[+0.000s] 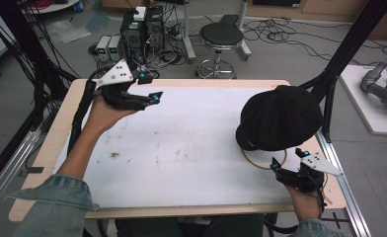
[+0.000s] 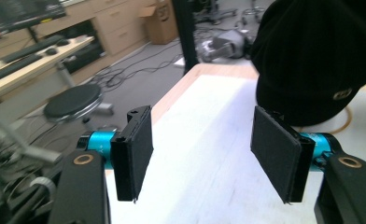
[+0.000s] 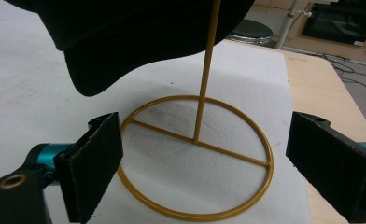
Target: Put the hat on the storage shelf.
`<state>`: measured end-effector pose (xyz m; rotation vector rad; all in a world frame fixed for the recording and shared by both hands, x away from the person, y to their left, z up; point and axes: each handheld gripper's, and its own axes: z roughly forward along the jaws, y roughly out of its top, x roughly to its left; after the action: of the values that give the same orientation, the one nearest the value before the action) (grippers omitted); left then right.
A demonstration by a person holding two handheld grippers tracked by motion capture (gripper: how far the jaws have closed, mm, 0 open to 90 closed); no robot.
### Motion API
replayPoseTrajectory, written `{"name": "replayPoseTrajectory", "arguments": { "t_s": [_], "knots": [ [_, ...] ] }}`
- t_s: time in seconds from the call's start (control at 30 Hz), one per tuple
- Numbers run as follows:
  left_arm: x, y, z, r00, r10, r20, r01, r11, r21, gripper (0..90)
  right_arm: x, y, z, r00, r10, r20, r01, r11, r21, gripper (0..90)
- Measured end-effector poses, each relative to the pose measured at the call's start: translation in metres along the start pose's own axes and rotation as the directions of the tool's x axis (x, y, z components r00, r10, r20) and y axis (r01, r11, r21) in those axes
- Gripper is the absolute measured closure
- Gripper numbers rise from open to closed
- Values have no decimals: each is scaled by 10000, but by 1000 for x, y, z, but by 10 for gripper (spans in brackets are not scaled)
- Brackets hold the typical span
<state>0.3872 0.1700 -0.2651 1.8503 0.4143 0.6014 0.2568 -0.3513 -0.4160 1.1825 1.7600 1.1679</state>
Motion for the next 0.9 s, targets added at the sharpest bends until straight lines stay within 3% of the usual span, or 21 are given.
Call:
{"name": "replayPoseTrajectory", "arguments": {
  "t_s": [0.17, 0.37, 0.53, 0.7, 0.9],
  "knots": [
    [-5, -30, -23, 9960, -731, -521, 727, 9973, -93, 367, 0, 0, 0, 9999, 107, 4, -107, 9999, -16, 106],
    [-10, -66, -47, 9816, -1466, -1220, 1441, 9891, -291, 355, 1, 1, 0, 10000, 23, -14, -23, 10000, -19, 106],
    [-17, -91, -64, 9702, -1755, -1671, 1695, 9843, -495, 353, 2, 1, 1, 10000, 7, 8, -7, 10000, -5, 107],
    [-24, -110, -76, 9541, -2078, -2157, 1978, 9779, -673, 344, 3, 1, 0, 10000, -46, 44, 46, 10000, 56, 107],
    [-27, -132, -81, 9414, -2339, -2432, 2315, 9721, -390, 324, 3, 0, -4, 9999, 62, 134, -62, 10000, -11, 106]
  ]
}}
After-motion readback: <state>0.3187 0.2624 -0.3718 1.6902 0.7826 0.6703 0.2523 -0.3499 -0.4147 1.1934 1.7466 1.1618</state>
